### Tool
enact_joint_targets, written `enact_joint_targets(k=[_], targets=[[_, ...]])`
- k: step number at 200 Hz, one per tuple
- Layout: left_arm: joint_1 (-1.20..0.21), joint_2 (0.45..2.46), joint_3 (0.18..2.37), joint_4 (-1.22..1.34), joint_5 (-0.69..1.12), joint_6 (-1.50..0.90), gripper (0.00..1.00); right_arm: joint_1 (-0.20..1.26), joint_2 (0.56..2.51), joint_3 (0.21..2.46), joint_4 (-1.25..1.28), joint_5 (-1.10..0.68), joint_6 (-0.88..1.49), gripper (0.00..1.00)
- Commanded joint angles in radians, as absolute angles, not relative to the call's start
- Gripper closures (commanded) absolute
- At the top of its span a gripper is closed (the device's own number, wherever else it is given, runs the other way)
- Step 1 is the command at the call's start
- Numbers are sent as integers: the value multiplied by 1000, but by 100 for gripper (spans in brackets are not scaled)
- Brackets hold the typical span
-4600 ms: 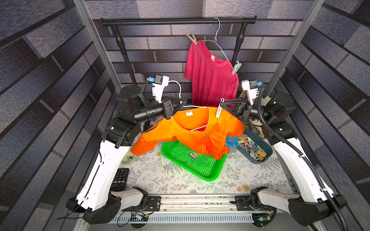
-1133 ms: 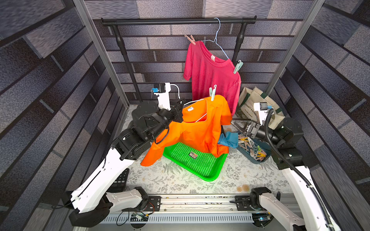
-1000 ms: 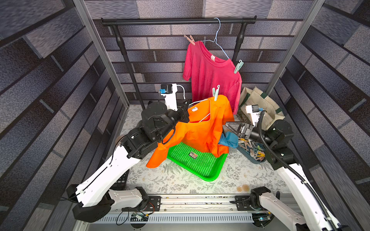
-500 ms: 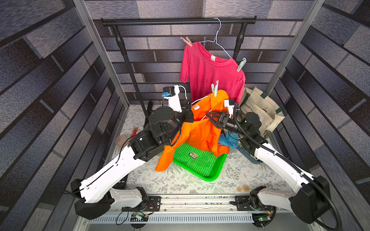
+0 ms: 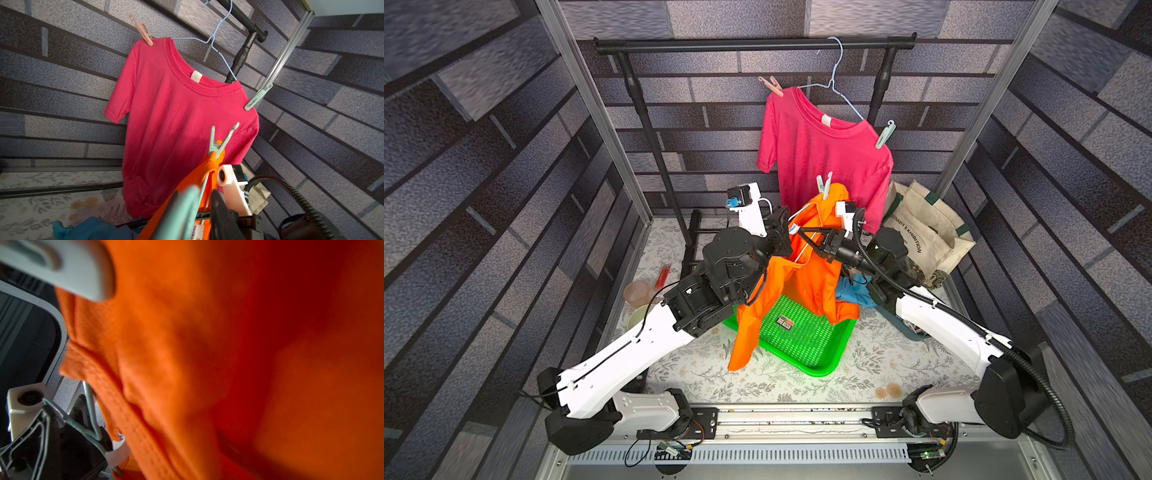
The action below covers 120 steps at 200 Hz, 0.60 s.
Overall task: Use clothespins to secure the t-shirt on both sides of the hanger
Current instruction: Adjust the hanger in the basket.
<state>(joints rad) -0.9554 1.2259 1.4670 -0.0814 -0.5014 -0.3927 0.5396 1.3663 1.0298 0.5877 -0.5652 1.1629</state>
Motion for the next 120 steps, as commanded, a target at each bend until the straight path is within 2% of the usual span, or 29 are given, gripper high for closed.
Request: enact_joint_targets(k=[1,19,30,76,120], targets=[[-960,1179,1447,-28,-459,-378,40,548,1364,1056,640,-596,1175,100],[-958,1154,1445,-38,-426,-355,12,546,1366,1100,644,-634,1193,100],[-956,1131,1441,-53,-415,-342,0,546,1368,1110,647,-658,1202,100],[-907,954,1361,-99,-345,-336,0,543,1382,1130,695,-701,1250,100],[-794,795,1281,-164,-281,-381,0,539,1422,1152,790,-723,1330,100]])
